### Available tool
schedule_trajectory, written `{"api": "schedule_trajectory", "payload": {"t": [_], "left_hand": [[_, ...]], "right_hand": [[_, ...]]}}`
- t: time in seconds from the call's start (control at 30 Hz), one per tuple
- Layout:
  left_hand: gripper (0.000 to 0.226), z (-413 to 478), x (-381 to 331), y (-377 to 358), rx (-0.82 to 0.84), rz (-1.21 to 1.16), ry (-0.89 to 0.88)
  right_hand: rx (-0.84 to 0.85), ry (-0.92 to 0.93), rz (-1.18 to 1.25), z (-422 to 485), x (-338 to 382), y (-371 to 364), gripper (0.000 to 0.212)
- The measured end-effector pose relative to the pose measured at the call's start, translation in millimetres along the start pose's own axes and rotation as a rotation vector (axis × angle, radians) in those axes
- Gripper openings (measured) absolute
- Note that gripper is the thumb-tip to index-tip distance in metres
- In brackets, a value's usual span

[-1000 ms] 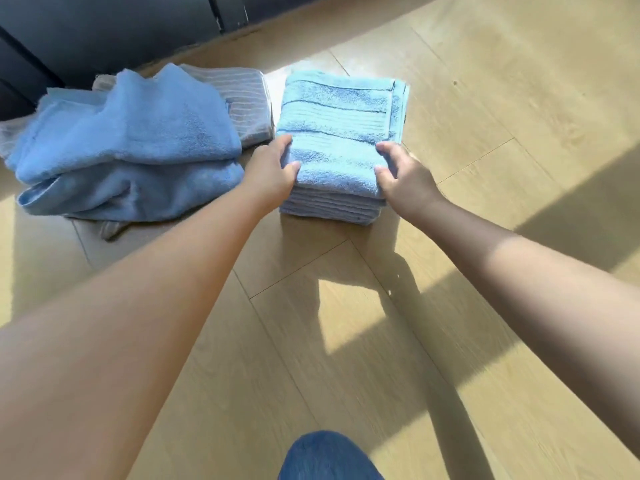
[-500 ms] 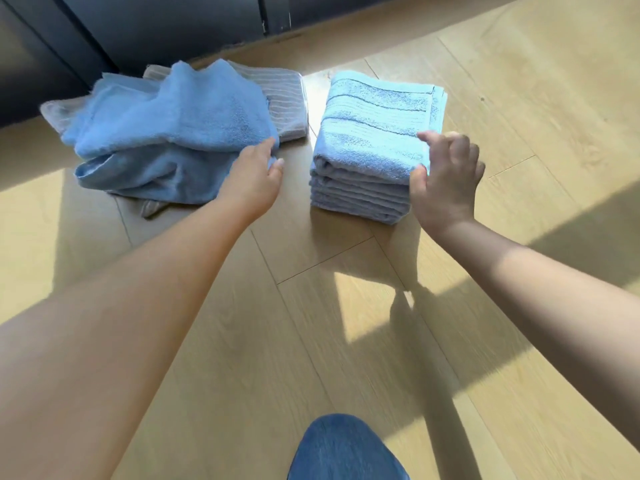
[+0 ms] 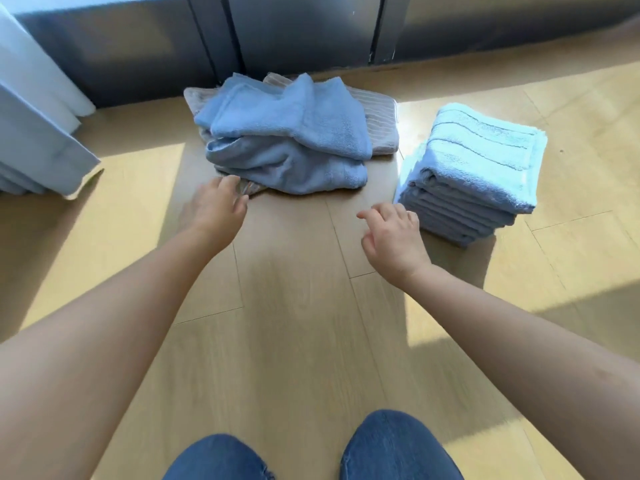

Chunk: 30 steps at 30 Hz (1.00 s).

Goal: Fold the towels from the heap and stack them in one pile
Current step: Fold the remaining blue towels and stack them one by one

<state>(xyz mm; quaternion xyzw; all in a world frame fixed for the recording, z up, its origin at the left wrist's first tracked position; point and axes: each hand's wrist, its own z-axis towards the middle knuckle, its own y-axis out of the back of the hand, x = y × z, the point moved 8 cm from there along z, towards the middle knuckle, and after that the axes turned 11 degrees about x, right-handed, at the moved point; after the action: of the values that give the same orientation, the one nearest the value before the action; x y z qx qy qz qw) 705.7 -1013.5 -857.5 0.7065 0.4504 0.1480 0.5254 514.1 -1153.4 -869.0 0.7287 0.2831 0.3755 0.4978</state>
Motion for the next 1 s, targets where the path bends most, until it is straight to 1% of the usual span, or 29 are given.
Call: {"api": "schedule_trajectory", "payload": {"t": [0.07,0.13,0.23,0.4,0.5,0.57,0.67,0.77,0.93,1.0], "left_hand": [[0.042,3.4,18.6,5.5,-0.020,-0.018,0.023],[0.045,9.9,34.5,8.8,-0.034,-0.073,0.055],[0.045,24.5,50.4,10.8,-0.036,-0.161,0.100],[0.045,54.0,61.1,20.1,-0.011,-0.179,0.106],[0.045,69.1,66.5,31.0,-0.005,-0.166,0.092],[0.044,78.5,71.2,39.2,-0.013,-0.163,0.092],[0.044,87.5,79.1,43.1,-0.005,-0.160,0.104],[0.043,90.0,78.0,34.1,0.023,-0.144,0.092],[0.042,84.7,64.5,10.9,0.075,-0.154,0.051],[0.041,82.6,60.5,3.2,0.097,-0.160,0.037]], "right_hand": [[0.039,0.017,-0.014,11.4,13.9,-2.9,0.050],[0.063,0.019,-0.027,26.7,22.5,-3.6,0.041],[0.111,-0.014,-0.038,56.4,27.5,-4.7,0.038],[0.147,-0.210,0.081,115.8,22.6,3.3,0.039],[0.173,-0.271,0.127,154.1,25.2,9.9,0.040],[0.194,-0.253,0.136,180.2,31.1,11.8,0.042],[0.267,-0.145,0.125,220.0,50.0,2.3,0.047],[0.365,-0.101,0.068,244.5,63.4,-19.8,0.043],[0.263,-0.185,-0.059,252.4,63.2,-22.3,0.037],[0.259,-0.199,-0.099,257.9,61.4,-19.0,0.037]]}}
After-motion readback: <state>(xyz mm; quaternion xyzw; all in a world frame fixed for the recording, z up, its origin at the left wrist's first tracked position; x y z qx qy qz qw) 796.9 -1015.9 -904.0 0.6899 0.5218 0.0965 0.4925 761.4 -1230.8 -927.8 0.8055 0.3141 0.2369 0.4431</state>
